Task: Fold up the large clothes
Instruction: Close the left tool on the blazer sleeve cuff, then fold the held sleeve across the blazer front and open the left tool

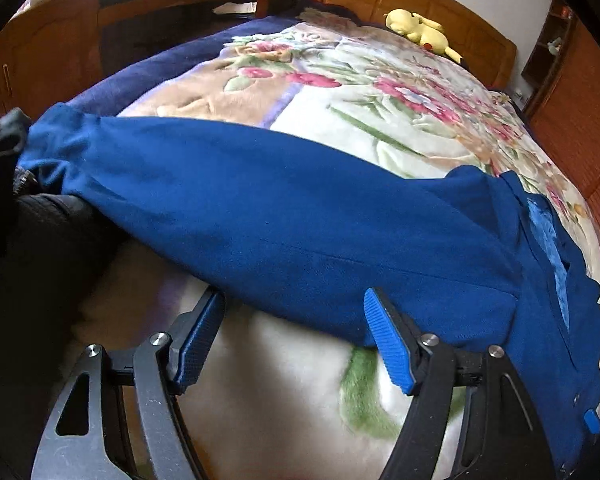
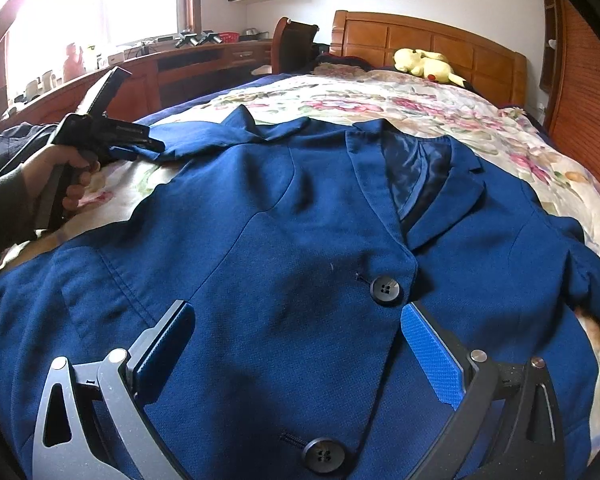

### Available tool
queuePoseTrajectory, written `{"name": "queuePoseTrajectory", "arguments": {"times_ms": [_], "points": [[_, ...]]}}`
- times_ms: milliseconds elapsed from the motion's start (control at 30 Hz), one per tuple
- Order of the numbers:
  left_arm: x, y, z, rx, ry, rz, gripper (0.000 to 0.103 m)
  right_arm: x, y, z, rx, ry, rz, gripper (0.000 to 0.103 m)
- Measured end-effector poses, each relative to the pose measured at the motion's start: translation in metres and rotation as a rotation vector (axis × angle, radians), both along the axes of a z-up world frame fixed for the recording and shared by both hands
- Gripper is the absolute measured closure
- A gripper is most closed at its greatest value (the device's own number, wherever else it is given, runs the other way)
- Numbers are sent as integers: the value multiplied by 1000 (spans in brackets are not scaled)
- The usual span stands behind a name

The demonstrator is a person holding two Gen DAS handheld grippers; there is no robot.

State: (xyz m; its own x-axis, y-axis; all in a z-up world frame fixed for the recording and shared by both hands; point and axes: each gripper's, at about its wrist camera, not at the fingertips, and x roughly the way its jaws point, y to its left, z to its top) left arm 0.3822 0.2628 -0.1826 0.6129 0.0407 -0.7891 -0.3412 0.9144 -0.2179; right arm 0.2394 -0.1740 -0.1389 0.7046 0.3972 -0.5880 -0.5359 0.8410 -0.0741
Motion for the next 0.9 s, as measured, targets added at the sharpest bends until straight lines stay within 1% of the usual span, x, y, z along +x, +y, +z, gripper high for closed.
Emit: {"name": "queuePoseTrajectory", "arguments": {"times_ms": [100, 133, 167, 200, 233, 267, 300, 367, 467, 600, 733, 833, 900], "points": [[3, 1, -1, -1, -8, 4, 49, 0, 1, 0, -3, 1, 1, 1], [5, 1, -1, -5, -8, 1, 62, 0, 1, -1, -4, 1, -1, 1], [6, 2, 0, -3, -8, -3, 70, 0, 2, -1, -8, 2, -5, 1], [7, 2, 1, 3, -7, -6, 82, 2, 1, -1, -13, 5, -6, 1], [8, 1, 3, 11, -6, -9, 90, 3, 3, -2, -19, 9, -6, 1], [9, -1, 5, 19, -7, -14, 93, 3, 4, -2, -23, 10, -6, 1], [10, -6, 10, 43, -10, -23, 96, 2, 5, -2, -26, 8, -6, 1], [12, -15, 18, 80, -15, -39, 99, 1, 5, -1, -27, 1, -5, 1], [11, -36, 39, 119, -55, -78, 100, -1, 3, 0, -20, -10, -5, 1], [7, -64, 66, 150, -107, -132, 102, -4, -4, 2, 3, -12, -10, 1], [2, -106, 97, 175, -152, -234, 102, -3, -12, 5, 40, 3, -16, 1], [-1, -141, 116, 207, -164, -314, 102, 1, -23, 8, 83, 36, -16, 1], [-4, -161, 127, 214, -178, -361, 102, 3, -32, 10, 102, 42, -36, 1]]}}
